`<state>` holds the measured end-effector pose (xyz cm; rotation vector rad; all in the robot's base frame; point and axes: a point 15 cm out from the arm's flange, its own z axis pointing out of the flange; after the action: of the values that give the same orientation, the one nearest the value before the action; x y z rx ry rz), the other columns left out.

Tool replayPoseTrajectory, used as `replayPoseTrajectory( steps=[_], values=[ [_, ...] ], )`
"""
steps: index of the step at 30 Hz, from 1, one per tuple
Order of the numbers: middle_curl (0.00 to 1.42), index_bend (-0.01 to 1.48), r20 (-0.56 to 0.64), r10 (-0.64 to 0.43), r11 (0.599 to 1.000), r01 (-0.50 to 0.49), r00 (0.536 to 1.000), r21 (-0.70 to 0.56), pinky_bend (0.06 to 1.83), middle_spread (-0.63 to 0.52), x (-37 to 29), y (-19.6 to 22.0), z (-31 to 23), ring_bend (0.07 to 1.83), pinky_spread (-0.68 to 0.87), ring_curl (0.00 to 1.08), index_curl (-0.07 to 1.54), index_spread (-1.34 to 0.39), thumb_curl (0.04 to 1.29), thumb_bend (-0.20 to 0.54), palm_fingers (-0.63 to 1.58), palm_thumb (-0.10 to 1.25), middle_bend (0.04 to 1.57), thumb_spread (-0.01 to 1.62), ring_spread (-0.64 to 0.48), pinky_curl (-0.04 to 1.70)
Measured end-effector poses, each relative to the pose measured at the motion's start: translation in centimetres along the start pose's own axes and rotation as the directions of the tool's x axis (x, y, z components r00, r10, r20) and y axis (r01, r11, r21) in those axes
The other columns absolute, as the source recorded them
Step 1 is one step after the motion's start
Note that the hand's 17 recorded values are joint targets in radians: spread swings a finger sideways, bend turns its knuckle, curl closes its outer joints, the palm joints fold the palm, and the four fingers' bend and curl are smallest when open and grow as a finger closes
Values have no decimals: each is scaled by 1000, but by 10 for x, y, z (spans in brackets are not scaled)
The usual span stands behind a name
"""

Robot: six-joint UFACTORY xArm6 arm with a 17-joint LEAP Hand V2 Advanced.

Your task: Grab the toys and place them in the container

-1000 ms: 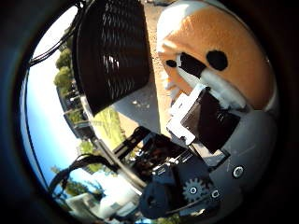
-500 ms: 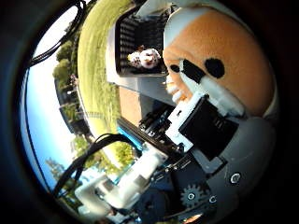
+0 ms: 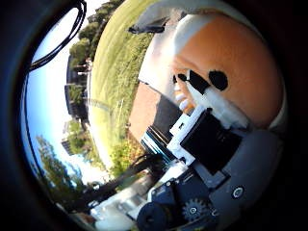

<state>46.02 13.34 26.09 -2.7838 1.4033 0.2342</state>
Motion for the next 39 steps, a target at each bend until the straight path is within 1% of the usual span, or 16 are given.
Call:
replayPoseTrajectory(
  steps=[4, 8, 12, 14, 16, 18, 19, 20, 21, 22, 24, 25, 27, 29, 34, 39],
  values=[
    [1101, 722, -12, 27, 999, -26, 1000, 19, 1382, -204, -5, -42, 22, 1381, 169, 869, -20, -1233, 773, -14, 910, 956, 1180, 1130, -123, 994],
    [1105, 736, -25, 7, 1000, -7, 1000, 4, 1383, -203, -18, -85, 42, 1382, 167, 874, -18, -1254, 783, -15, 908, 949, 1183, 1133, -124, 999],
    [1108, 750, -29, 37, 998, -38, 999, -42, 1379, -203, -21, -107, 75, 1384, 165, 877, -18, -1271, 777, -30, 901, 898, 1186, 1143, -124, 1004],
    [1104, 751, -56, 53, 996, -56, 997, -65, 1377, -202, -12, -114, 90, 1388, 162, 882, -16, -1269, 757, -26, 862, 873, 1168, 1163, -124, 1014],
    [1068, 793, -78, 60, 994, -67, 995, -87, 1291, -187, -3, -118, 103, 1363, 174, 849, 4, -1186, 729, -24, 840, 855, 1099, 1188, -90, 1006],
    [1022, 818, -84, 72, 990, -81, 994, -112, 1258, -166, 4, -115, 118, 1292, 197, 811, 16, -1085, 708, -25, 799, 845, 1007, 1197, -49, 986],
    [962, 850, -83, 75, 990, -84, 994, -114, 1230, -148, 6, -114, 119, 1239, 216, 785, 39, -931, 685, -26, 672, 835, 841, 1206, -9, 974],
    [944, 844, -81, 82, 989, -92, 993, -120, 1224, -144, 10, -112, 123, 1225, 222, 781, 41, -868, 679, -25, 582, 833, 779, 1208, 1, 977],
    [896, 793, -79, 87, 987, -97, 993, -127, 1215, -127, 14, -110, 127, 1202, 236, 774, 36, -739, 662, -29, 379, 821, 651, 1208, 24, 978],
    [850, 763, -78, 92, 986, -101, 993, -130, 1192, -113, 17, -109, 128, 1161, 253, 753, 47, -641, 647, -35, 235, 803, 556, 1204, 46, 970],
    [751, 739, -73, 101, 983, -111, 992, -144, 1060, -68, 24, -103, 128, 994, 303, 675, 79, -493, 615, -34, -27, 784, 423, 1196, 115, 912],
    [696, 713, -69, 104, 981, -114, 992, -157, 995, -40, 26, -98, 128, 869, 328, 609, 86, -465, 602, -32, -140, 779, 365, 1194, 146, 864],
    [636, 663, -56, 112, 973, -121, 992, -195, 917, -13, 33, -85, 129, 733, 359, 529, 92, -445, 584, -34, -175, 769, 303, 1182, 182, 803],
    [559, 556, -40, 115, 969, -121, 993, -218, 823, 14, 46, -72, 127, 601, 405, 446, 101, -432, 561, -28, -150, 769, 212, 1168, 228, 728],
    [461, 410, -10, 119, 961, -118, 993, -252, 752, 42, 71, -49, 121, 506, 457, 382, 117, -447, 533, -25, -115, 781, 128, 1141, 272, 647],
    [380, 320, 5, 193, 957, -188, 981, -220, 698, 44, 124, -20, 101, 455, 487, 351, 149, -453, 507, -26, -81, 796, 119, 1121, 295, 584]
  ],
)
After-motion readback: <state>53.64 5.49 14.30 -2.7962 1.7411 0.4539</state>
